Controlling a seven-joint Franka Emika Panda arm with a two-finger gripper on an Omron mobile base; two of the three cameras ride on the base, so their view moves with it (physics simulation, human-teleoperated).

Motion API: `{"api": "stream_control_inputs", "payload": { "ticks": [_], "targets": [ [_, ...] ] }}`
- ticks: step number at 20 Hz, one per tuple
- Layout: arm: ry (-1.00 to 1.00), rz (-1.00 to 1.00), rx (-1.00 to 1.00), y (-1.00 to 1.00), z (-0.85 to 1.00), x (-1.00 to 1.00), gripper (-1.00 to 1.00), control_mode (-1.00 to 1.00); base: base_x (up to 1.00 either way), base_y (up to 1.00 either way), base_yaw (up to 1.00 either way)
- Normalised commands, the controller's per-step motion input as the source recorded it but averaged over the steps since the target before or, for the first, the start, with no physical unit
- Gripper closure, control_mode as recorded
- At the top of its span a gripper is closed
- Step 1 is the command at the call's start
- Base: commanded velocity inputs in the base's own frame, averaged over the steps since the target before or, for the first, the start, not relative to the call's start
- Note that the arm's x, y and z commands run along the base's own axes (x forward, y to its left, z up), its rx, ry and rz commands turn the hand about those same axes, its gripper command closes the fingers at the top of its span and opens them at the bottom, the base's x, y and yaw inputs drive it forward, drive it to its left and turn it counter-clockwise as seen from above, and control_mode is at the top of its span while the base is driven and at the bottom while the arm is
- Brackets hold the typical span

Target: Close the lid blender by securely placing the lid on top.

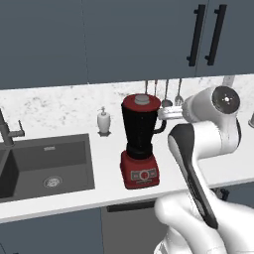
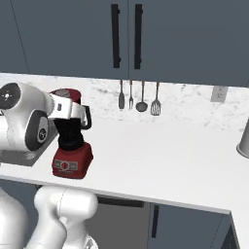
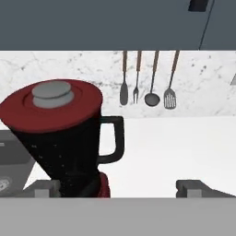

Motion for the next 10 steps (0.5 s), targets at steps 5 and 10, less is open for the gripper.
{"api": "stream_control_inputs", "payload": {
  "ticks": [5,10],
  "targets": [
    [0.0,0.0,0.0,-0.91,-0.19,-0.08,-1.0,-1.0,0.0,0.0,0.0],
    [0.0,0.0,0.0,-0.43,-0.04,0.0,-1.0,-1.0,0.0,0.0,0.0]
  ]
}}
